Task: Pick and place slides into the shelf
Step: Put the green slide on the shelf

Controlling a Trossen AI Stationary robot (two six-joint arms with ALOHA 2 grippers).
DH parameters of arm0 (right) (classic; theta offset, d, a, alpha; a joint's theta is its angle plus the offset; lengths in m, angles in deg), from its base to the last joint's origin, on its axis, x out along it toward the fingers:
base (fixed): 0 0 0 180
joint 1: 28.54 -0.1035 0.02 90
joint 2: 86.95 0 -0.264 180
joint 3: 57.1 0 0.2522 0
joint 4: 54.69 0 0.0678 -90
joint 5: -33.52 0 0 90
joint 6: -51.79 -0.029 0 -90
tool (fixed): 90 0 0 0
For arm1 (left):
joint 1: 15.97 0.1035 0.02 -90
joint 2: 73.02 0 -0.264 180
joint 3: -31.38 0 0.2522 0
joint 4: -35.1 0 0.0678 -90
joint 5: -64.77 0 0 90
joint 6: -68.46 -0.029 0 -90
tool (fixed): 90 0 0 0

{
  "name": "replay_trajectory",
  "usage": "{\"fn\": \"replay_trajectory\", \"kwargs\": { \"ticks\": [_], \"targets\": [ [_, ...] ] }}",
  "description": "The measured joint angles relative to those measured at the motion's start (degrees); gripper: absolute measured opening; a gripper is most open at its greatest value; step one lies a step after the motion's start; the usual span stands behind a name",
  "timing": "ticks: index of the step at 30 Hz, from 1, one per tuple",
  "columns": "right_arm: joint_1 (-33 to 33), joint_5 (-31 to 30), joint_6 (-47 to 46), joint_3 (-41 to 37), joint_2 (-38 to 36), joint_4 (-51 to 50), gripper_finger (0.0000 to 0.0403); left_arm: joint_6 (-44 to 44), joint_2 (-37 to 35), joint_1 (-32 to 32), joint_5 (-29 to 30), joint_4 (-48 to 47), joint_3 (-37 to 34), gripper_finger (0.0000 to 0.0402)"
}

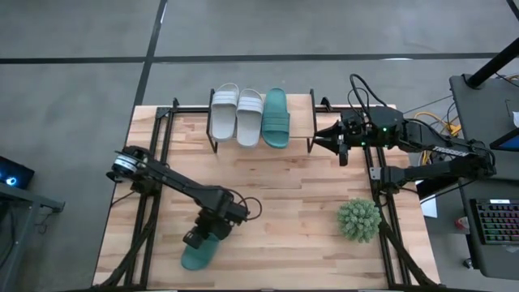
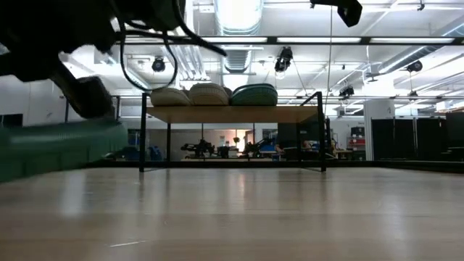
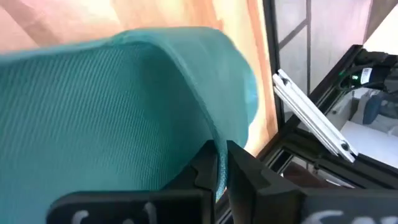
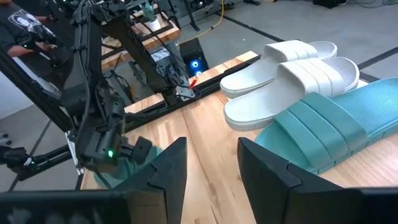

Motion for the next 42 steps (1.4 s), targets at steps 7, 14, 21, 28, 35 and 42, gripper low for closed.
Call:
{"fn": "replay_trajectory", "kwargs": {
  "ticks": [7,14,21,28,35,42],
  "targets": [
    [0.0,-0.02,0.0,0.0,-1.13,-0.22,0.0129,4.96,-5.23,0.86,0.5,-0.33,1.51,0.0001],
    [-0.01,-0.07,-0.01,0.02,-2.92,-0.2,0.0128,14.49,-13.8,2.77,6.82,-0.31,2.12,0.0],
    [-0.01,-0.09,-0.01,0.02,-3.92,-0.24,0.0126,23.97,-20.06,4.04,10.63,5.27,2.12,0.0],
    [0.0,0.18,-0.03,0.02,-4.14,-0.23,0.0124,28.6,-22.19,4.85,13.85,19.37,2.12,0.0],
    [-0.01,0.5,-0.47,0.02,-5.94,-0.37,0.0128,28.72,-22.19,6.93,14.17,26.56,2.12,0.0],
    [-0.01,0.5,-0.47,0.02,-8.93,-0.46,0.0121,28.51,-22.19,8.88,16.43,34.17,2.12,0.0]
  ]
}}
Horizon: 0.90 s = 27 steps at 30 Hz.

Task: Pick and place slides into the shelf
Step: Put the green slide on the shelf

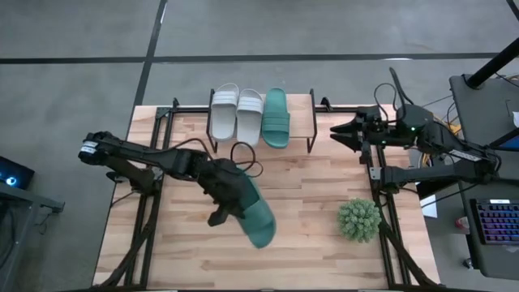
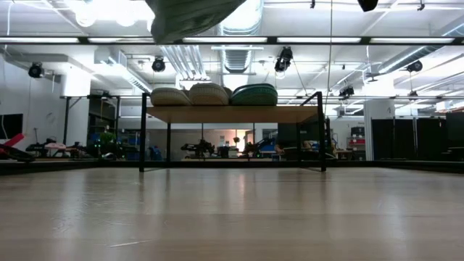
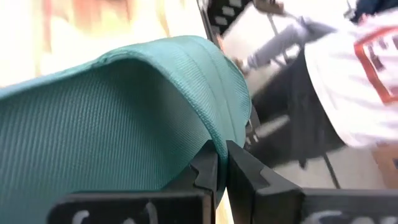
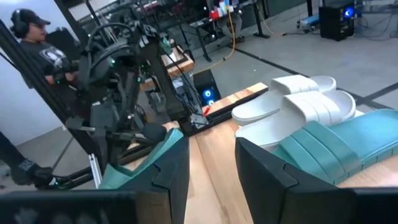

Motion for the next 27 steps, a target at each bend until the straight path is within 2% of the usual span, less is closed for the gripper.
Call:
{"fn": "replay_trajectory", "kwargs": {
  "ticks": [12,17,27],
  "targets": [
    [0.0,0.0,0.0,0.0,-0.62,-0.03,0.0121,-2.1,0.0,3.03,9.19,14.43,0.0,0.0],
    [0.0,0.0,0.0,0.0,-0.4,-0.04,0.0117,-3.6,0.0,3.95,9.5,19.34,0.0,0.0],
    [0.0,0.0,-0.02,0.0,-0.38,-0.26,0.0114,-5.55,0.02,6.22,9.4,21.32,1.66,0.0]
  ]
}}
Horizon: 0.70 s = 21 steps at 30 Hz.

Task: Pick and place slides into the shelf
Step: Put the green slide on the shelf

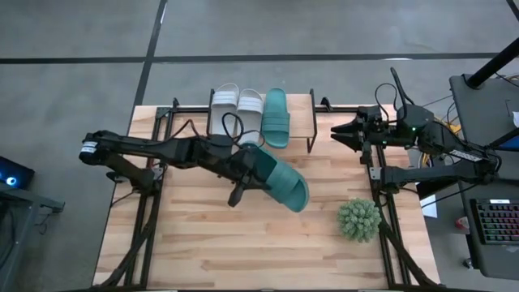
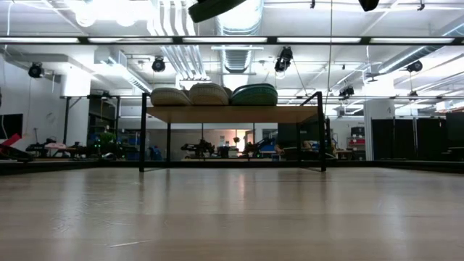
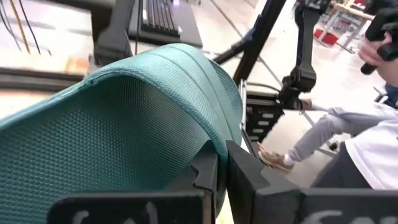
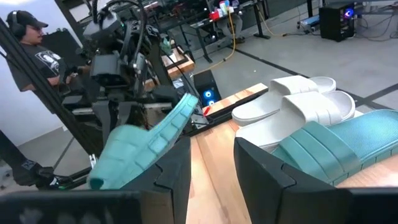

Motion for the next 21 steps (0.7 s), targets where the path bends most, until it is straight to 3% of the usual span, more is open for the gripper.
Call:
{"fn": "replay_trajectory", "kwargs": {
  "ticks": [7,12,21],
  "targets": [
    [-0.11,0.32,-1.26,0.0,0.0,-1.5,0.0115,-2.45,0.0,2.42,0.03,1.69,2.53,0.0],
    [-1.7,7.5,-2.9,0.0,0.3,-1.31,0.0116,-3.05,0.02,4.41,0.14,5.91,2.6,0.0],
    [-3.02,4.96,-3.84,-0.2,0.95,0.04,0.0165,-5.16,1.53,6.62,0.1,7.14,3.69,0.0]
  ]
}}
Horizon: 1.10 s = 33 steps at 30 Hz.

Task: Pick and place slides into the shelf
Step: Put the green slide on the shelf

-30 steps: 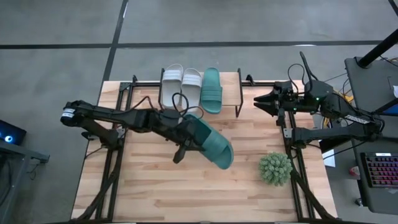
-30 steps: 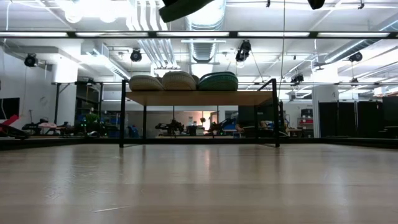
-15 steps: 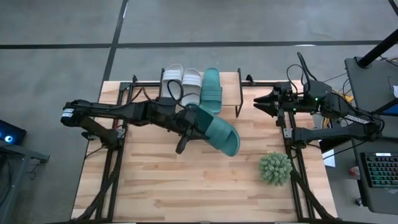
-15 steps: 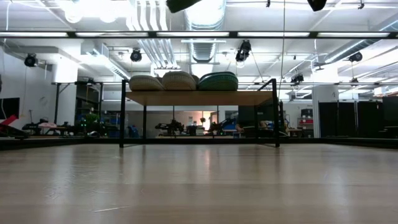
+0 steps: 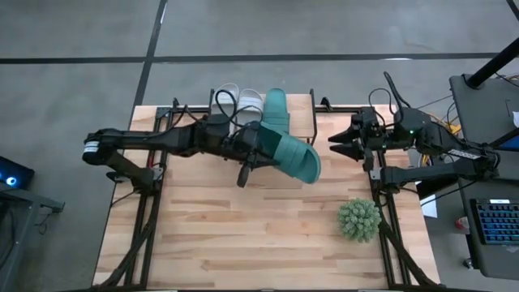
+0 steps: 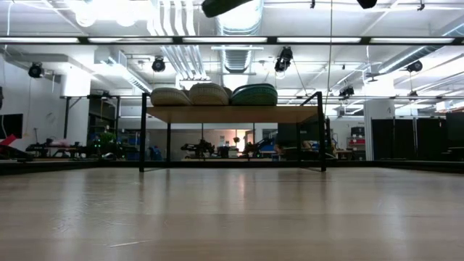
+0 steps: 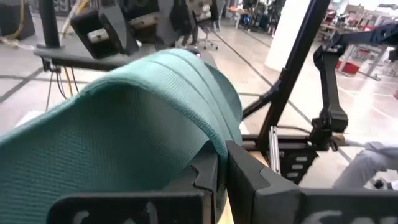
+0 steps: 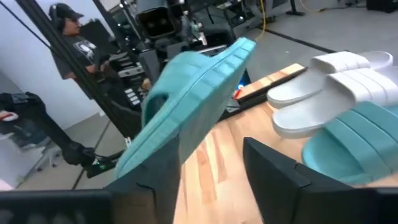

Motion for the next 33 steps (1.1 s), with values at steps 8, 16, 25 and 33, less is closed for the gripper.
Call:
{"fn": "replay_trajectory", "kwargs": {
  "ticks": [8,16,25,33],
  "targets": [
    [0.0,-0.31,-3.16,0.0,-0.01,0.1,0.0242,-0.5,1.32,0.92,0.01,0.01,1.9,0.0],
    [0.0,-0.48,-3.93,-0.02,-0.15,0.33,0.0251,-1.89,2.39,1.69,2.79,0.38,3.37,0.0],
    [0.02,-4.03,-4.68,-0.02,-1.32,0.84,0.024,-2.04,2.39,2.6,11.28,0.38,3.35,0.0],
    [0.02,-8.2,-2.7,-0.02,-0.6,2.03,0.0238,-3.25,2.39,2.6,13.55,1.27,3.32,0.0]
  ]
}}
